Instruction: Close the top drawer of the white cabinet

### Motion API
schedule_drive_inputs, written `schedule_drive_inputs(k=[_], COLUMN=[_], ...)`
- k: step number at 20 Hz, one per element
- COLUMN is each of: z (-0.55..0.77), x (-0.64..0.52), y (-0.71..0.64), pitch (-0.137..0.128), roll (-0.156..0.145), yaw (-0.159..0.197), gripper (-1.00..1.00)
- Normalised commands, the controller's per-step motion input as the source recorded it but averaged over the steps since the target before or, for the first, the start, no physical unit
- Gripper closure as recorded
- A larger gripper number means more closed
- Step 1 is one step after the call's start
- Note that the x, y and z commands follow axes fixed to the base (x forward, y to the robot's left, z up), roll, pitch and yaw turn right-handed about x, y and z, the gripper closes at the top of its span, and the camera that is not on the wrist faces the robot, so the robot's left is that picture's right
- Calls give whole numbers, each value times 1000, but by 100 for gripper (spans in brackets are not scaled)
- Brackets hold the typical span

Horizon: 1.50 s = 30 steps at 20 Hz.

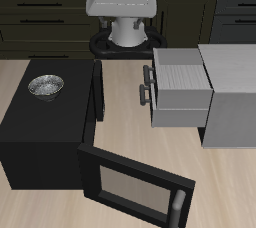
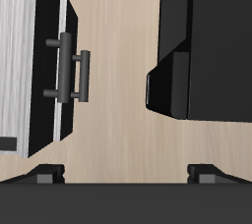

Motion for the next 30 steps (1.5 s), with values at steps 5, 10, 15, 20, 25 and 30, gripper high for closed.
schedule_drive_inputs(k=[5, 10, 15, 20, 25, 30], z=[78, 31, 31, 74, 71, 159], x=[207, 142, 65, 157, 108, 156], y=[-200, -136, -140, -85, 3, -32], pitch=[0, -6, 43, 20, 0, -38], roll=[-42, 1, 9, -7, 15, -16], yaw=[62, 167, 150, 168, 152, 168], gripper=[-100, -100, -100, -100, -100, -100])
